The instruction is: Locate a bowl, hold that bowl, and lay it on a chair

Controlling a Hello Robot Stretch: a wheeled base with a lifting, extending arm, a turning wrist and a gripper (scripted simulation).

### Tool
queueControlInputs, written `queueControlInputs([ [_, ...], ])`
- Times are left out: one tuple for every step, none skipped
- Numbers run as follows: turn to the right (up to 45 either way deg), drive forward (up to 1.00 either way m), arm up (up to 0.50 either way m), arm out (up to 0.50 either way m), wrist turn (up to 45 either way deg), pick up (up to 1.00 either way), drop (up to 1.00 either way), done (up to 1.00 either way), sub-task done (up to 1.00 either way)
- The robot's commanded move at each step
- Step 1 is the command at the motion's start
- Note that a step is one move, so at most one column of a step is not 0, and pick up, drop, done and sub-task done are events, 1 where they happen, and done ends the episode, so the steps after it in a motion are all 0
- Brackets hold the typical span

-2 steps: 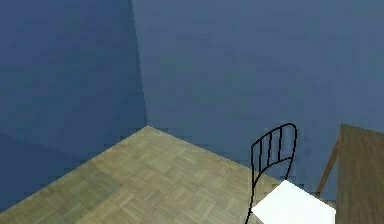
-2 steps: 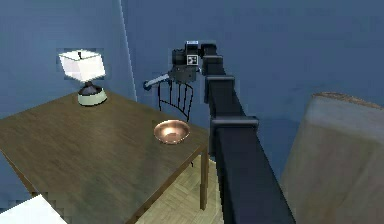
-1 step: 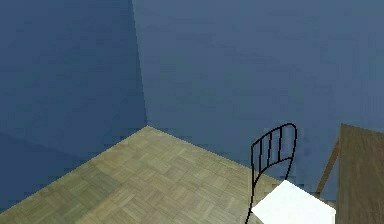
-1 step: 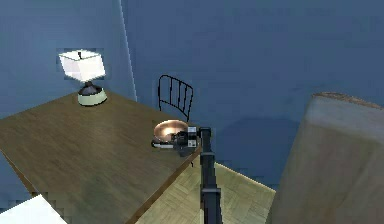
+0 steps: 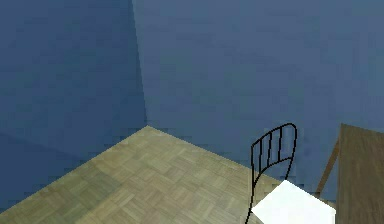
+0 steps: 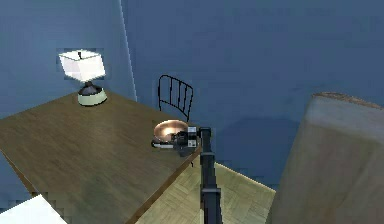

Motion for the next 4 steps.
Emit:
queueControlInputs([
  [0.0,0.00,0.10,0.00,0.0,0.00,0.00,0.00,0.00],
  [0.0,0.00,0.20,0.00,0.0,0.00,0.00,0.00,0.00],
  [0.0,0.00,0.00,0.00,-45.0,0.00,0.00,0.00,0.00],
  [0.0,0.00,0.00,0.00,-45.0,0.00,0.00,0.00,0.00],
])
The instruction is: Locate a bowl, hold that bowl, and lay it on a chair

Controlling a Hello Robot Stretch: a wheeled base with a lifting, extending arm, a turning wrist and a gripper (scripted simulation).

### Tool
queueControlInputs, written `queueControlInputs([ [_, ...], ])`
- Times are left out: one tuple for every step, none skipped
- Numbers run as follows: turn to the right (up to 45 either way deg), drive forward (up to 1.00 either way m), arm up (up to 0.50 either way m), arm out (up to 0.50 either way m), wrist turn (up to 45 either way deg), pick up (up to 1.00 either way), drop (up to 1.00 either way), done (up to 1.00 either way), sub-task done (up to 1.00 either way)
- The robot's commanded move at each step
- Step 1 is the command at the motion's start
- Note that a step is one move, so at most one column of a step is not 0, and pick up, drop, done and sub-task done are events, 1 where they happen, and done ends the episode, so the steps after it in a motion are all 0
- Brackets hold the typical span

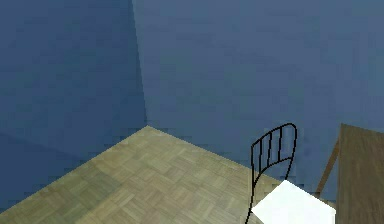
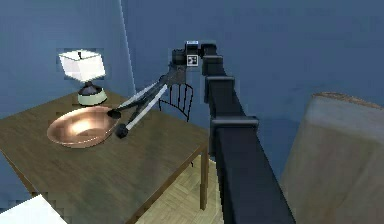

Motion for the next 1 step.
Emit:
queueControlInputs([
  [0.0,0.00,0.00,0.00,-9.0,0.00,0.00,0.00,0.00],
])
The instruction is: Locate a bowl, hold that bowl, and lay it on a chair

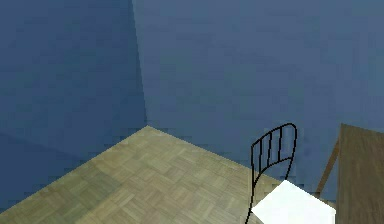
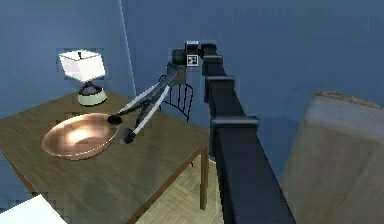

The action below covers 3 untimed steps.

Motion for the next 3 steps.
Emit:
queueControlInputs([
  [0.0,0.00,0.00,-0.46,0.0,0.00,0.00,0.00,0.00],
  [-45.0,0.00,0.00,0.00,0.0,0.00,0.00,0.00,0.00],
  [-45.0,0.00,0.00,0.00,0.0,0.00,0.00,0.00,0.00],
])
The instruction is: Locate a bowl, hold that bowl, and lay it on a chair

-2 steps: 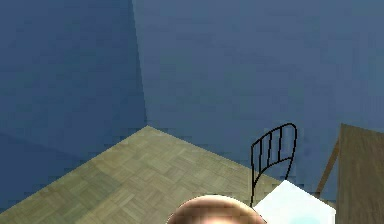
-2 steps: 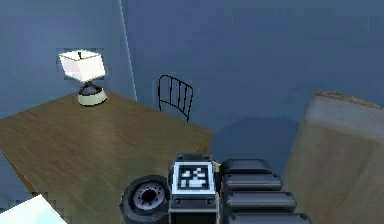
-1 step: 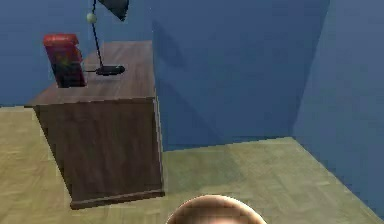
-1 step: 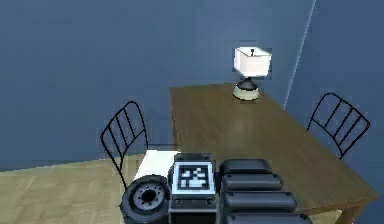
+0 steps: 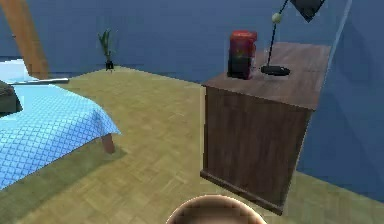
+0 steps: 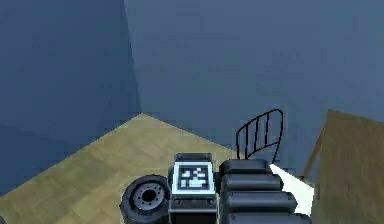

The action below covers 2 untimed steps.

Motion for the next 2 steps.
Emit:
queueControlInputs([
  [-45.0,0.00,0.00,0.00,0.0,0.00,0.00,0.00,0.00],
  [-9.0,0.00,0.00,0.00,0.0,0.00,0.00,0.00,0.00],
])
